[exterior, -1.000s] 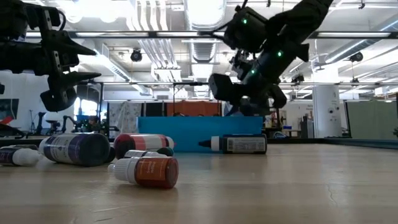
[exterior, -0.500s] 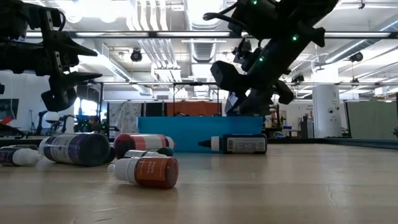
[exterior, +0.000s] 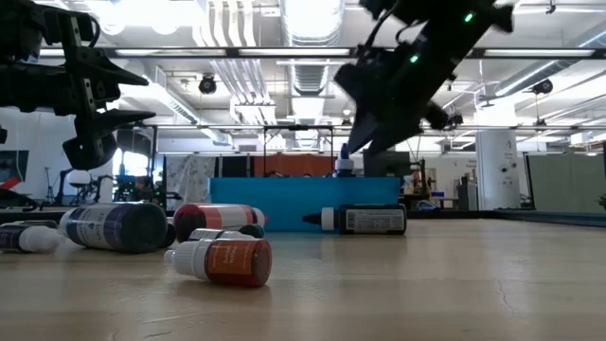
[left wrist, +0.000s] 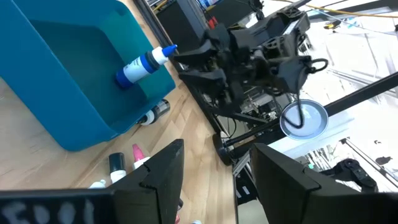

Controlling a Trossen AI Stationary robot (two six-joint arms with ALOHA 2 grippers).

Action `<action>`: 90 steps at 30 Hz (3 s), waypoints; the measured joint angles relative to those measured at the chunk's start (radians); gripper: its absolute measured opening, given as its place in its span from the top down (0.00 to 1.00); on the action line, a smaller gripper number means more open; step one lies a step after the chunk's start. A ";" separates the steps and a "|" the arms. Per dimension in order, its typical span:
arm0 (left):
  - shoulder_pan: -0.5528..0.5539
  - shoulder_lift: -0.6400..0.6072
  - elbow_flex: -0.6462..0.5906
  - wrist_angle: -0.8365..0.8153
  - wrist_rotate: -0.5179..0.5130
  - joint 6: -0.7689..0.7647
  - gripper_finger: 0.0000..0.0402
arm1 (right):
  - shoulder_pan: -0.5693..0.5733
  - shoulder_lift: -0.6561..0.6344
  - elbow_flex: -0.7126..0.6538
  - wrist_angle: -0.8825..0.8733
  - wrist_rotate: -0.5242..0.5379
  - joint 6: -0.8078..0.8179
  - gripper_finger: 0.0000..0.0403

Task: Pick & Place food coloring
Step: Put the large black food coloring bottle into the bin

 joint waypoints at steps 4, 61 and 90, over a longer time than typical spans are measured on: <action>0.000 0.000 0.000 0.000 0.000 0.000 0.60 | 0.041 -0.072 -0.010 -0.070 -0.223 -0.254 0.43; 0.000 0.070 0.001 -0.008 -0.018 0.008 0.60 | -0.029 0.321 0.195 -0.052 -0.336 -0.424 0.44; 0.000 0.104 0.000 -0.009 -0.014 0.022 0.60 | 0.016 0.312 0.215 -0.172 -0.454 -0.647 0.45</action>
